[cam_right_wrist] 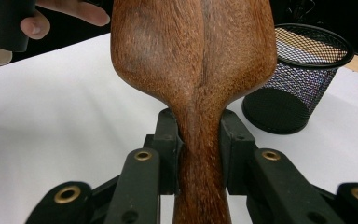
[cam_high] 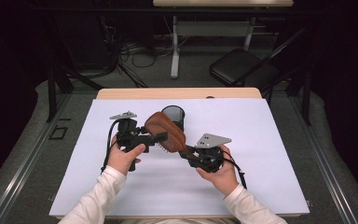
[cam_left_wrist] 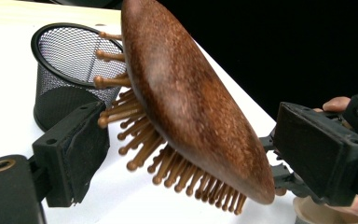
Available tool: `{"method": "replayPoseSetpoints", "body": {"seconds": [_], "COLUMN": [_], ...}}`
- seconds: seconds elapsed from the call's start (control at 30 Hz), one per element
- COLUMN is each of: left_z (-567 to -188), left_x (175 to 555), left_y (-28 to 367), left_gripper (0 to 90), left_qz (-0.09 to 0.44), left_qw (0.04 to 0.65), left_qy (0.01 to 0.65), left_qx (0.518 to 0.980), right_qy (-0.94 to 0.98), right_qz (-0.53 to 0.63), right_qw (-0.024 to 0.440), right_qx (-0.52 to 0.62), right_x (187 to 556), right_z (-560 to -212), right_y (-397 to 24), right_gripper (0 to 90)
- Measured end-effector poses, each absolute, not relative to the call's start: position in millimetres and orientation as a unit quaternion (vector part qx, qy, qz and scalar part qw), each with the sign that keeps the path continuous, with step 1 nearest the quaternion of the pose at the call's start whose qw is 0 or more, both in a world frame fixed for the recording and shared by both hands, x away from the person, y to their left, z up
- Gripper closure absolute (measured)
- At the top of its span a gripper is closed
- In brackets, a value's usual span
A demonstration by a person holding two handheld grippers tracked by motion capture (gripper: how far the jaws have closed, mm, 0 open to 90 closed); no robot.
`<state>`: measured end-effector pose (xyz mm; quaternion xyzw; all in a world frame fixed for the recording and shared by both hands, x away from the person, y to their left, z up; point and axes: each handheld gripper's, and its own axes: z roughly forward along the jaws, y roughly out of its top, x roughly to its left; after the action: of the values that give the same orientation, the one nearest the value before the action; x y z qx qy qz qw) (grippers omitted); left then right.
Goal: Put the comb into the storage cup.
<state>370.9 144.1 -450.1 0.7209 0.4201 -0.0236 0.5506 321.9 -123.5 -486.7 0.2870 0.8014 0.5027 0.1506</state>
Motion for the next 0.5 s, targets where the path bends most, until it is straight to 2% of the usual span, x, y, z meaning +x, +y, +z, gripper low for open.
{"method": "replayPoseSetpoints", "body": {"seconds": [0.5], "left_z": [-451.6], "left_x": [378.2], "left_y": [138.2], "left_gripper": [15.6], "left_qz": [-0.048], "left_qw": [0.565], "left_qy": [0.43], "left_qx": [0.703], "right_qy": [0.801], "right_qz": [0.504], "right_qw": [0.15], "right_qx": [0.285], "right_x": [320.5], "right_z": [-486.8], "right_y": [-122.5], "right_gripper": [71.8]}}
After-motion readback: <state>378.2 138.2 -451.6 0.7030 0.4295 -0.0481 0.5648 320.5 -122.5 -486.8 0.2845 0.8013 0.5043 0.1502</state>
